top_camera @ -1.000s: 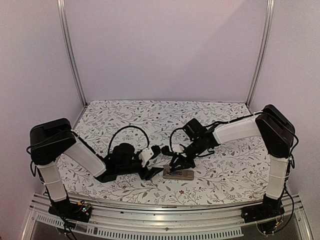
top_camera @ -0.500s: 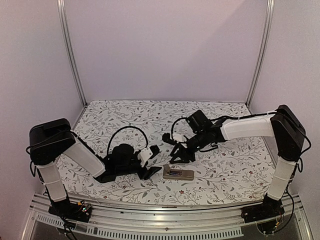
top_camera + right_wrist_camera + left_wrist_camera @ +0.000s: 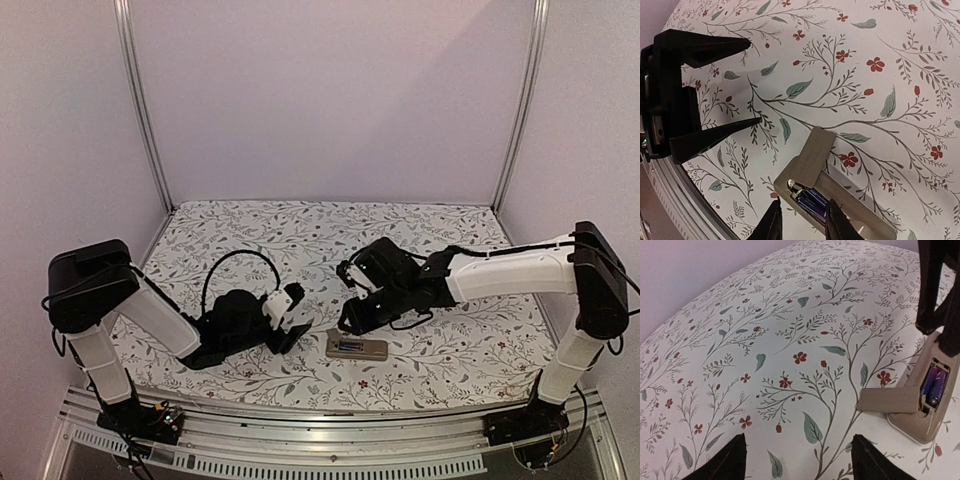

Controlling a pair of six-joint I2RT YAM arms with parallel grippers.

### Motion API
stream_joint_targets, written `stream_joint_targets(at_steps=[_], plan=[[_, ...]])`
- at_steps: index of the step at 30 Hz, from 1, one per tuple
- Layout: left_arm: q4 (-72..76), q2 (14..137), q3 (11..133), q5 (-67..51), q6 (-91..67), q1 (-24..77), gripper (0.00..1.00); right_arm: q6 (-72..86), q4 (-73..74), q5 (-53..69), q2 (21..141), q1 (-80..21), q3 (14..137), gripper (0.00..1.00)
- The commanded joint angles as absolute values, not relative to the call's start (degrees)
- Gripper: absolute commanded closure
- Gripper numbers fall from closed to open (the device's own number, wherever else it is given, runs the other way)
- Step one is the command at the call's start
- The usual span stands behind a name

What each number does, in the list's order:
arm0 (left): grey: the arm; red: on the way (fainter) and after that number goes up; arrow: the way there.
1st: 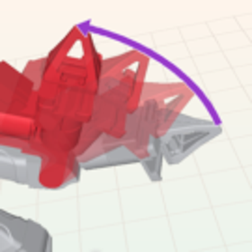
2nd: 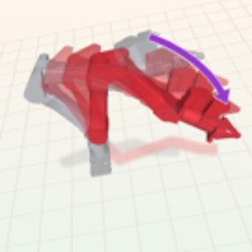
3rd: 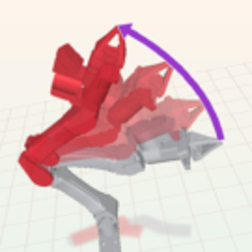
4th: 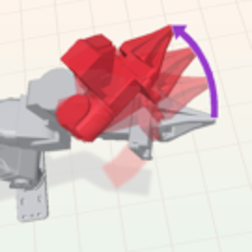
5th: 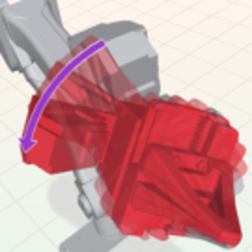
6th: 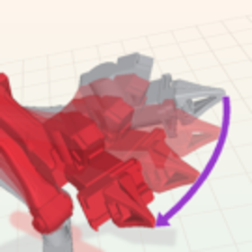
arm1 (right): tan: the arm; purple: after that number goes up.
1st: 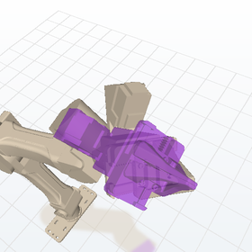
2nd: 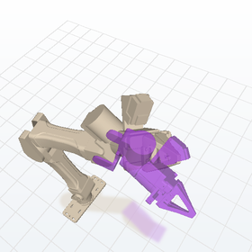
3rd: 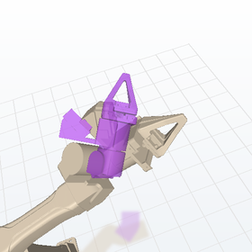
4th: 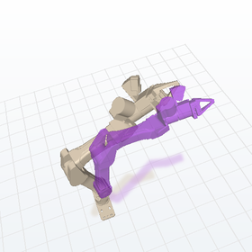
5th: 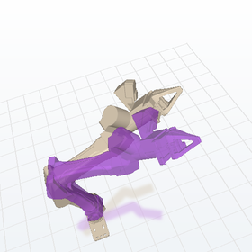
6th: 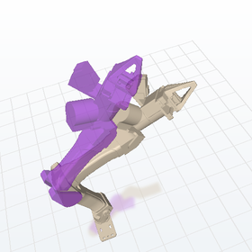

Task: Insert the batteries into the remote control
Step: Adjust the remote control without the battery cover at the center of the board.

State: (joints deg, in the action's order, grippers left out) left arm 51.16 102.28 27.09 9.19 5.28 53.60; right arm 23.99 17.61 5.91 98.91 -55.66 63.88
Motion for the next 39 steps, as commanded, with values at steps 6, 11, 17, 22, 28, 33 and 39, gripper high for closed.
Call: stream_joint_targets(at_steps=[6,11,17,22,28,33,39], plan=[[52.8,103.9,27.8,7.1,5.1,54.2,0.27,42.6,27.2,-5.1,105.4,-61.7,69.0,0.72],[53.0,103.9,27.7,6.6,4.5,54.6,0.27,44.6,28.4,-7.4,107.0,-62.3,69.9,0.75],[52.9,105.6,29.0,6.4,5.3,56.2,0.27,44.5,30.0,-8.2,109.3,-63.3,72.5,0.81],[52.8,106.6,29.7,4.8,5.3,56.5,0.31,44.8,30.6,-8.5,110.7,-63.8,73.4,0.84],[52.1,107.3,30.4,-2.5,6.0,56.9,0.48,43.9,32.2,-10.6,109.6,-64.1,74.3,0.84],[50.6,108.0,30.3,-6.3,6.6,57.3,0.56,43.0,32.9,-12.3,106.0,-64.0,74.2,0.81],[48.7,108.7,31.1,-7.8,7.4,57.9,0.63,43.6,33.1,-13.0,103.1,-63.9,71.5,0.78]])
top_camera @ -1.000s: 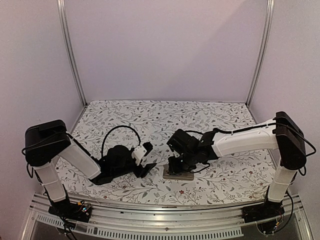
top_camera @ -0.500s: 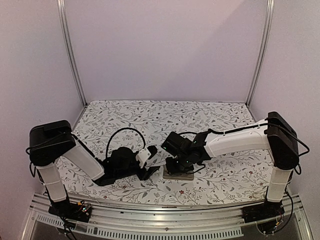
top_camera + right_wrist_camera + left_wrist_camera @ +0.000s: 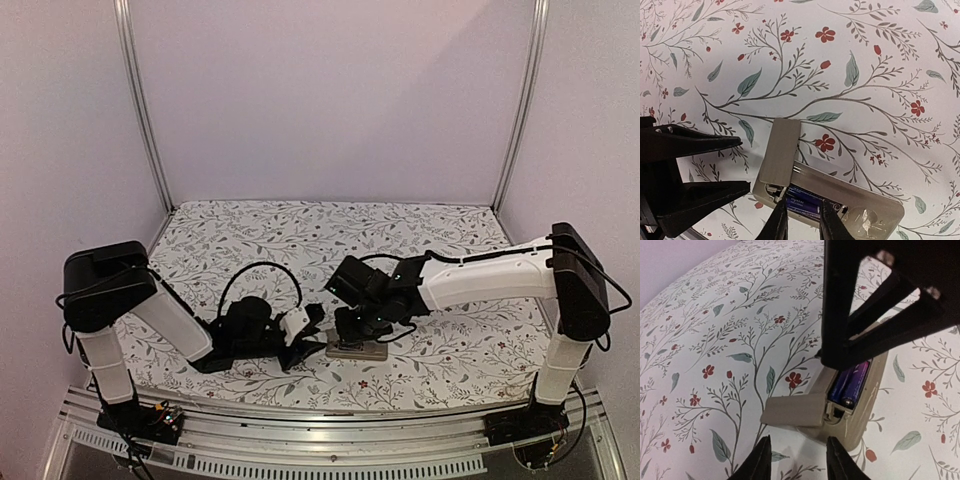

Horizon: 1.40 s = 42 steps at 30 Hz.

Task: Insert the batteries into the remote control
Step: Adjust the remote control without the battery cover at the center of the board, then adjust the battery cover on the remote control.

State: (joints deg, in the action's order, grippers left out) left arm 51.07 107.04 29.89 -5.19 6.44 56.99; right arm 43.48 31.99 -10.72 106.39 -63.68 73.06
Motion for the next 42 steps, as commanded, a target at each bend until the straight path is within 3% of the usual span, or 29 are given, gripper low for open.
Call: stream_joint_targets(at_steps=[1,10,25,37,42], plan=[[48.3,109.1,31.5,-8.0,7.5,58.0,0.64,43.8,33.1,-13.2,102.6,-63.8,71.0,0.78],[44.9,111.9,34.3,-8.4,8.2,58.2,0.76,43.9,32.5,-13.1,101.5,-63.7,69.6,0.77],[42.7,100.0,27.5,-4.2,6.7,59.3,0.75,43.8,32.2,-13.4,99.5,-63.5,67.4,0.74],[40.2,111.0,34.3,-2.1,9.5,59.9,0.77,44.8,30.6,-11.4,99.8,-63.5,66.5,0.76],[40.9,112.0,34.9,-4.2,10.8,61.0,0.77,44.9,30.4,-10.0,100.5,-63.4,66.2,0.84]])
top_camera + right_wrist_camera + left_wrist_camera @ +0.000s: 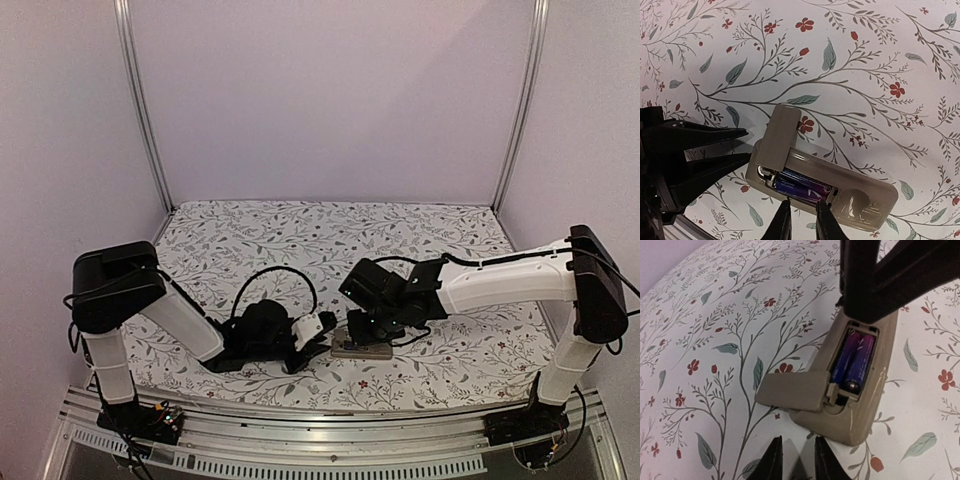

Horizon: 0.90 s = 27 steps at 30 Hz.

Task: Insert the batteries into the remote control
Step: Adjust the battery cover on the remote control.

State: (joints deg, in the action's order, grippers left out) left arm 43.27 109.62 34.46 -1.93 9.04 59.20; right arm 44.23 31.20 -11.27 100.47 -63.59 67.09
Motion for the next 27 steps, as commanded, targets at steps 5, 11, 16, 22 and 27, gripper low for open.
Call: stream_joint_targets(at_steps=[5,11,16,22,27], plan=[[42.8,111.9,34.8,-8.1,11.3,62.3,0.77,45.6,29.6,-7.9,99.9,-63.0,65.3,0.87],[43.2,113.0,35.8,-9.1,11.5,62.9,0.77,46.2,29.6,-5.7,100.0,-62.7,64.2,0.86],[43.7,113.2,35.6,-8.9,11.5,63.0,0.77,44.6,29.8,-4.3,101.4,-62.7,65.0,0.85],[43.9,113.2,35.4,-8.7,11.5,62.9,0.77,41.4,30.6,-3.6,103.0,-62.1,65.9,0.86],[44.0,112.9,35.3,-8.5,11.3,62.9,0.77,40.3,30.8,-3.7,104.0,-61.8,65.9,0.89]])
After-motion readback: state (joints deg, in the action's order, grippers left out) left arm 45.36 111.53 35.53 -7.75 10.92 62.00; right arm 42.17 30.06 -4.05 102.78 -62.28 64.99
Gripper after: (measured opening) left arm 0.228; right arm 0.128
